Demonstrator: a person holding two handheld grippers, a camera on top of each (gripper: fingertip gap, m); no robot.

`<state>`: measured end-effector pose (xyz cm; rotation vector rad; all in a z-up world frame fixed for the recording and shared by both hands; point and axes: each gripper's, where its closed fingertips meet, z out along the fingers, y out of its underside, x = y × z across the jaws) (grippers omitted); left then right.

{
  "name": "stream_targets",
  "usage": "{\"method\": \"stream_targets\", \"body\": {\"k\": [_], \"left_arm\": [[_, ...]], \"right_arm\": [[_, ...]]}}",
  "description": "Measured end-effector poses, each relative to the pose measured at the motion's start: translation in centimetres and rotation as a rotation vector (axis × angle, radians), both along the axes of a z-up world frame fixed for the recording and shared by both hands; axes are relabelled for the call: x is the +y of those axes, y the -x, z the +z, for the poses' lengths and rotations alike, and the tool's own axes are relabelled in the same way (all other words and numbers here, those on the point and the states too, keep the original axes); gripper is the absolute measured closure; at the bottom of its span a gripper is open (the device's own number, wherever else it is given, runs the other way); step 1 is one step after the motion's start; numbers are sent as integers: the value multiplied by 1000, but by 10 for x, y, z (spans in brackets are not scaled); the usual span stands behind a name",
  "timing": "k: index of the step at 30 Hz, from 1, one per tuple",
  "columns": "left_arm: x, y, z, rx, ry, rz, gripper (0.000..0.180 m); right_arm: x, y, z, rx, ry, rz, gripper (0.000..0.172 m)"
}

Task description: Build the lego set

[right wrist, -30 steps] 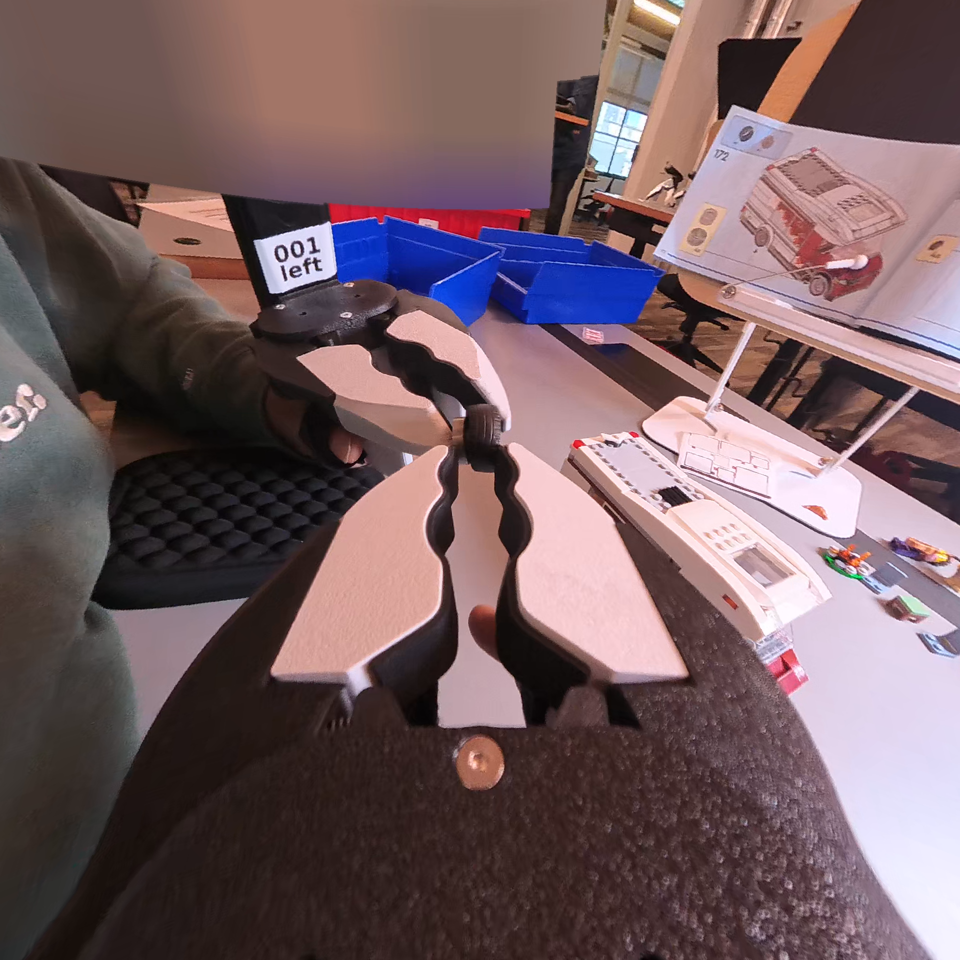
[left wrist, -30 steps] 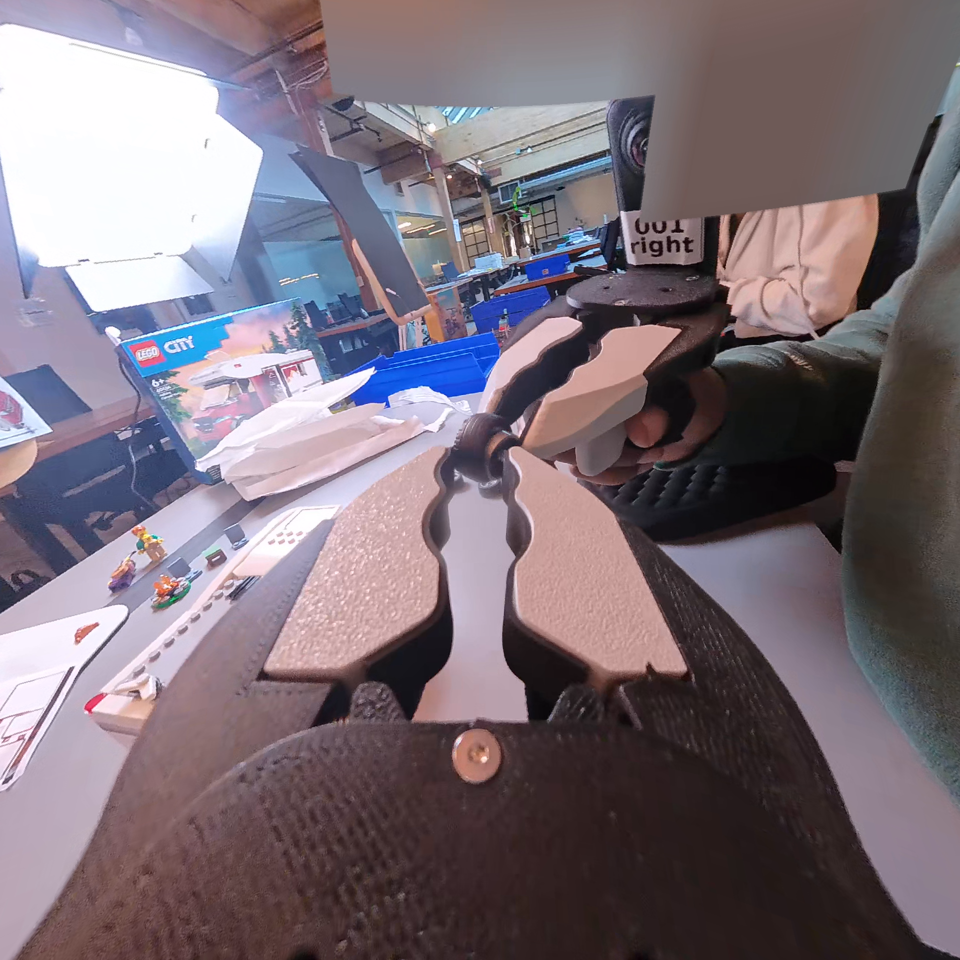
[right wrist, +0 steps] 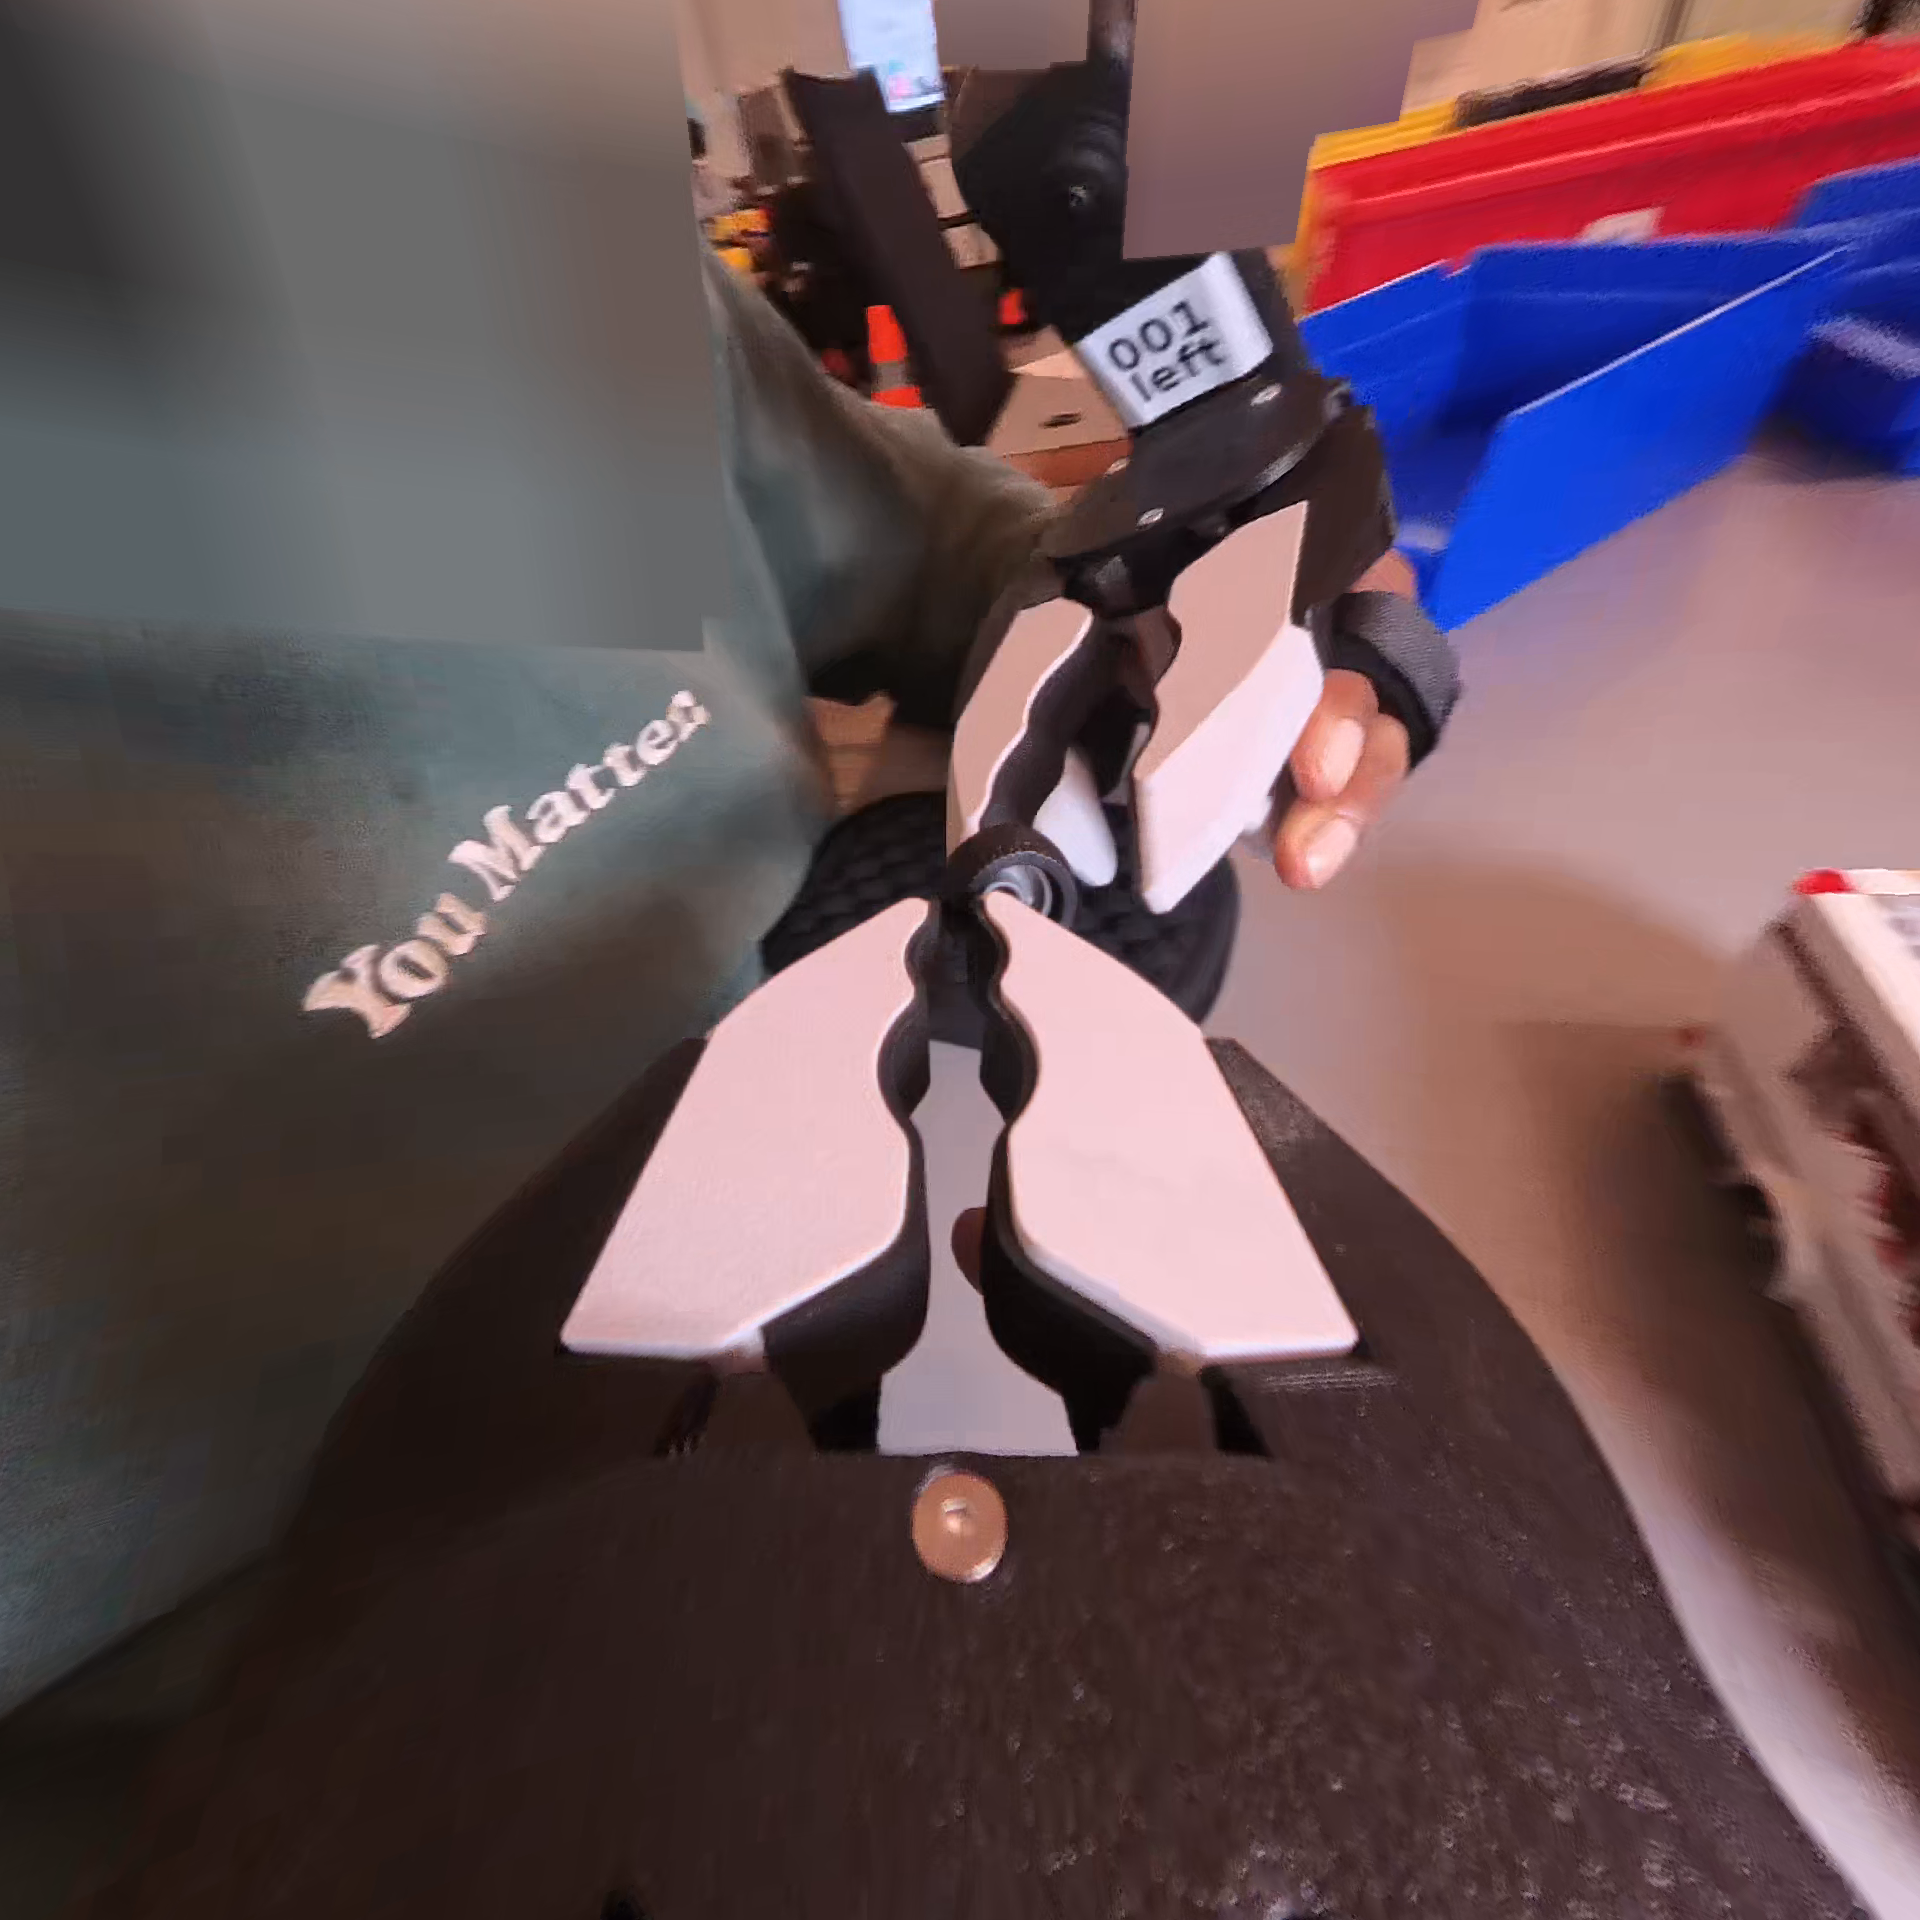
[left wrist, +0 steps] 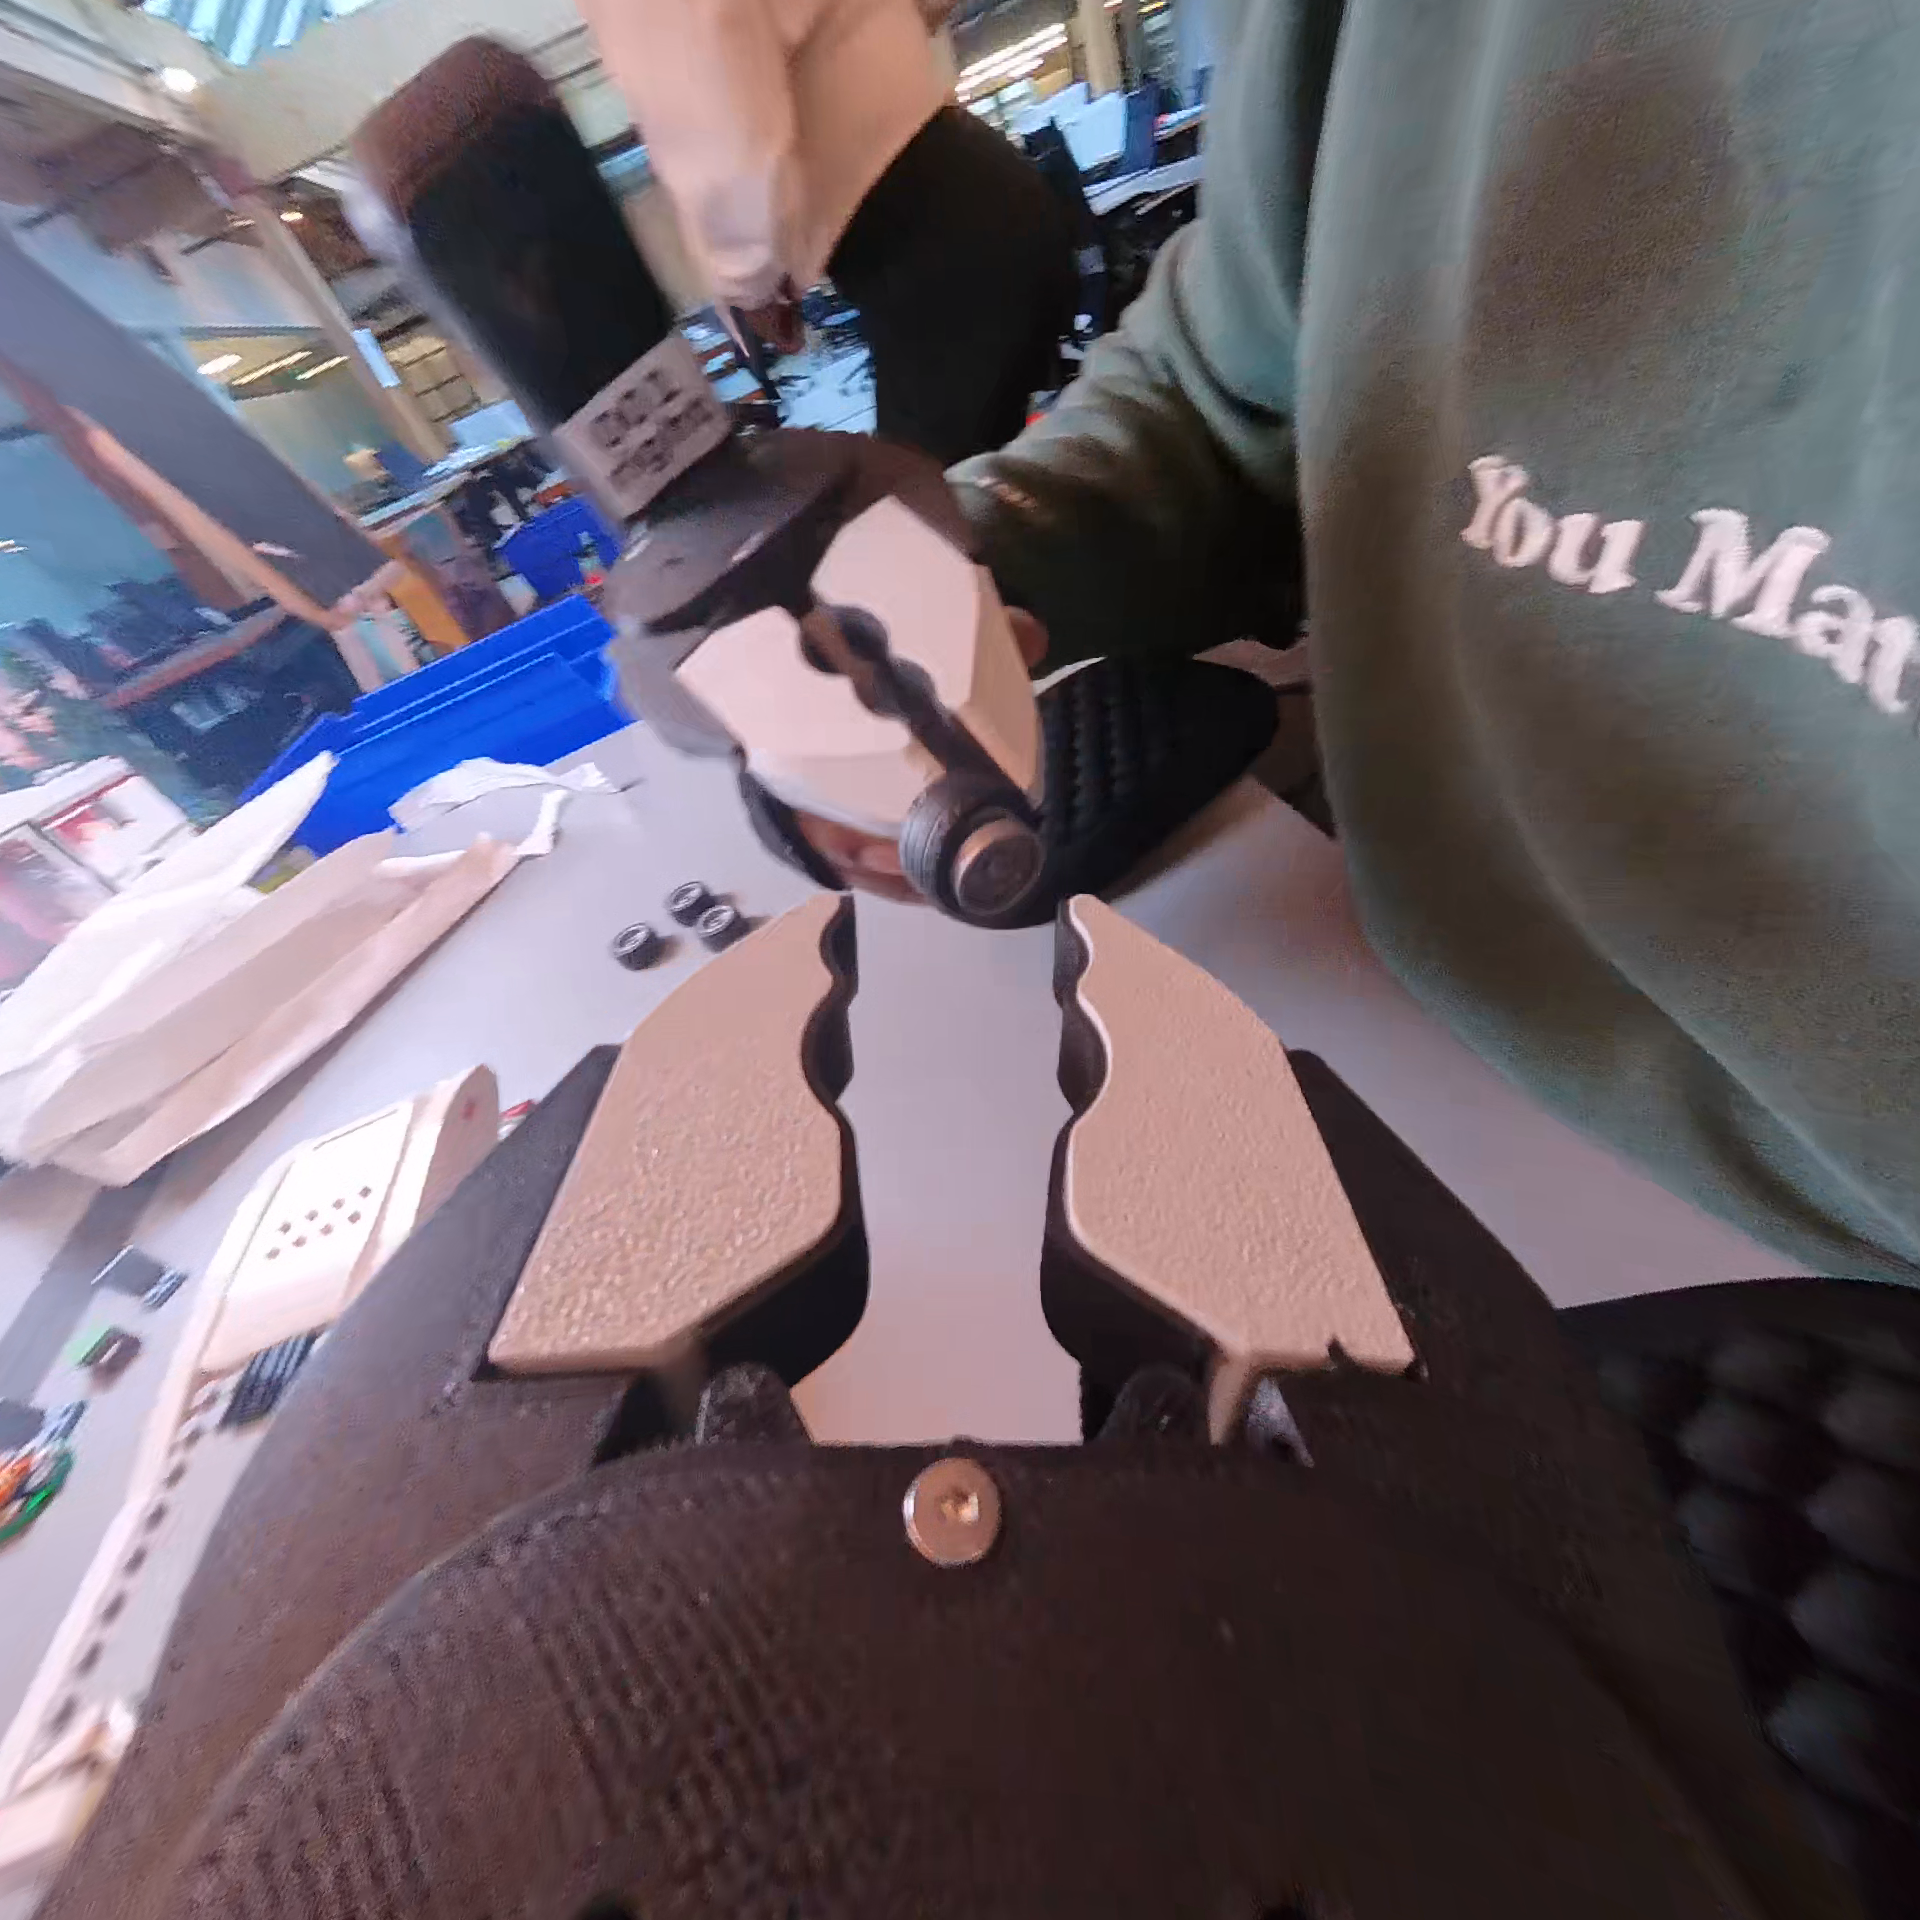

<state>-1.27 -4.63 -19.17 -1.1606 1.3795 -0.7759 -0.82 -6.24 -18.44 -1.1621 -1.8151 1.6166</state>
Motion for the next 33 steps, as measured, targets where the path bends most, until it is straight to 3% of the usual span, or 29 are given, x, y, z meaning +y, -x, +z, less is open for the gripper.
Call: {"method": "stream_targets", "body": {"k": [4, 6, 9, 15, 18, 21, 24, 31, 33], "left_arm": [[-13, -9, -6, 43, -13, -72, 155], [-10, -10, -8, 55, -16, -39, 155], [6, -5, -8, 28, 16, 65, 156], [42, -1, -18, 69, 13, 348, 156], [50, -1, -22, 101, 3, 444, 156], [50, -3, -25, 140, -33, 483, 162], [49, -2, -24, 142, -50, 508, 162], [43, -4, -16, 78, 49, 443, 163], [42, -4, -15, 69, 86, 437, 164]], "right_arm": [[-9, -2, -6, -67, 110, 165, 168], [-4, -1, -7, -81, 161, 183, 168], [13, 4, -8, -54, 169, 70, 166], [47, 14, -22, -33, -131, -355, 153], [53, 13, -25, -28, -210, -473, 147], [53, 11, -15, 24, -182, -494, 158], [51, 10, -15, 8, -321, -475, 160], [49, 3, -11, 9, -227, -405, 148], [46, 4, -12, 26, -281, -406, 146]]}}
